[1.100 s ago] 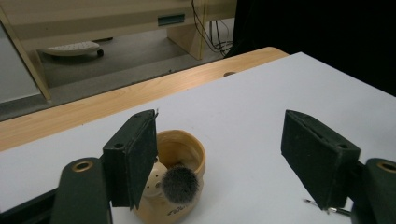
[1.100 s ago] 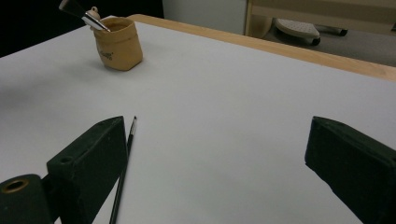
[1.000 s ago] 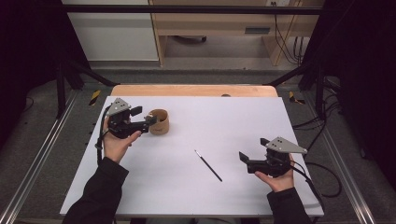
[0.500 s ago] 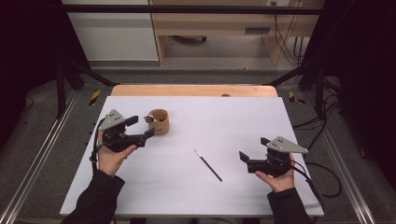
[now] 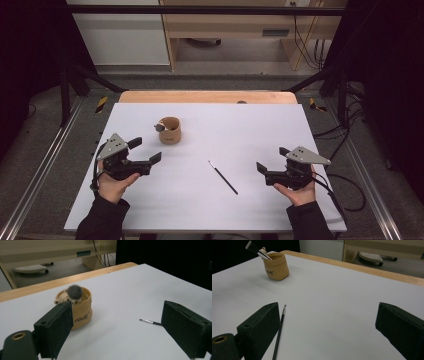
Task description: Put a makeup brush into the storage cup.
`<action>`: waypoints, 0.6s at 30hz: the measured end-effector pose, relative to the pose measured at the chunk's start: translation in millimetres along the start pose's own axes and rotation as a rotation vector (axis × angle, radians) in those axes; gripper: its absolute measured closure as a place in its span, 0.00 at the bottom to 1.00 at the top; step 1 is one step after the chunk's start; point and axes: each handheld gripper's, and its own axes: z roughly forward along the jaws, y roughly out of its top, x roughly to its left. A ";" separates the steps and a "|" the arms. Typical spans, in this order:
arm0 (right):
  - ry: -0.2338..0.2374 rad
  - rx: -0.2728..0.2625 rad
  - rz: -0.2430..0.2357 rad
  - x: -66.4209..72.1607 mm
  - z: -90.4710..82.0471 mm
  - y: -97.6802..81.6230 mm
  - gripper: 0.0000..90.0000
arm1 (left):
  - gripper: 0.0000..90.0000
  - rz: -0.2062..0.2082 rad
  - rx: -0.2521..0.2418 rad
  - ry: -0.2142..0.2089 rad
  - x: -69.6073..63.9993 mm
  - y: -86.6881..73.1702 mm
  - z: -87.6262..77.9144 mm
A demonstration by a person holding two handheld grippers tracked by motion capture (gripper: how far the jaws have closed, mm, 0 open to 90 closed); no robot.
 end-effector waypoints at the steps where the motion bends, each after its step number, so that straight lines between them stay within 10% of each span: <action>1: 0.000 0.003 0.001 0.2 0.2 -0.1 0.07 | 0.11 -0.004 -0.001 0.000 0.2 -1.8 -1.0; 18: 0.007 0.010 0.007 3.0 3.0 -1.1 0.07 | 0.11 -0.025 0.023 0.021 -1.9 -33.0 -9.4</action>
